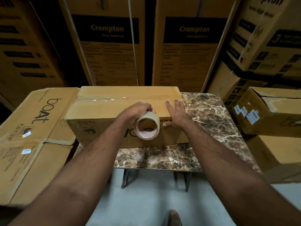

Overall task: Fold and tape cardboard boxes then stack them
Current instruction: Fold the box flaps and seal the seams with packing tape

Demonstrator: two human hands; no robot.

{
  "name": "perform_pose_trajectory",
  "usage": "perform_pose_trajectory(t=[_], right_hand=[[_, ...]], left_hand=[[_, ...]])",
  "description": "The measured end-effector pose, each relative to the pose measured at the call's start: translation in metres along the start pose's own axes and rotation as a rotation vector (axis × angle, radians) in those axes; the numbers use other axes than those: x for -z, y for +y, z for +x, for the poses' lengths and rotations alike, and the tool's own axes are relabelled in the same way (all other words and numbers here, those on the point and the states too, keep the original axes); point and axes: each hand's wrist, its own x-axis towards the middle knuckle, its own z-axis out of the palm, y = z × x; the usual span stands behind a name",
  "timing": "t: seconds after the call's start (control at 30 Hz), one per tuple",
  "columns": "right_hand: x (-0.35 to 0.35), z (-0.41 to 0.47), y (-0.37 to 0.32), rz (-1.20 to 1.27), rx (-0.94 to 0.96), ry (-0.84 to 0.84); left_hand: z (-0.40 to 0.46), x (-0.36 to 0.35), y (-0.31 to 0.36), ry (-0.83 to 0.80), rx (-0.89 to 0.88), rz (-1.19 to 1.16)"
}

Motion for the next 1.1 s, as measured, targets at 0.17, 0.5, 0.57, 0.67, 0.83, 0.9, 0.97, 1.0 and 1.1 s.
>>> perform_pose_trajectory(t=[0.17,0.5,0.57,0.67,0.83,0.9,0.97,1.0,1.1], right_hand=[[0.007,0.026,0.002,0.011,0.015,-0.002],[0.0,-0.003,0.013,0.748,0.322,0.946],[-0.003,-0.007,0.012,0.786,0.313,1.063],[-0.001,-0.012,0.022,0.69,0.289,1.176],[0.0,-0.027,0.014,0.215,0.469,0.933],[0.001,-0.028,0.013,0.202,0.435,0.878],[0.008,-0.029,0.016,0.294,0.396,0.887],[0.013,-0.031,0.016,0.317,0.377,0.875],[0.018,-0.038,0.015,0.336,0.341,0.791]], left_hand=[[0.011,-0.011,-0.009,0.117,-0.038,-0.223],[0.034,-0.044,0.037,0.306,-0.138,-0.699],[0.035,-0.048,0.051,0.317,-0.146,-0.741],[0.034,-0.058,0.07,0.441,-0.137,-0.714],[0.026,-0.066,0.088,0.445,-0.029,-0.808],[0.02,-0.07,0.092,0.373,-0.04,-0.776],[0.015,-0.07,0.094,0.316,-0.107,-0.696],[0.013,-0.067,0.094,0.296,-0.163,-0.625],[0.013,-0.056,0.087,0.354,-0.339,-0.148]])
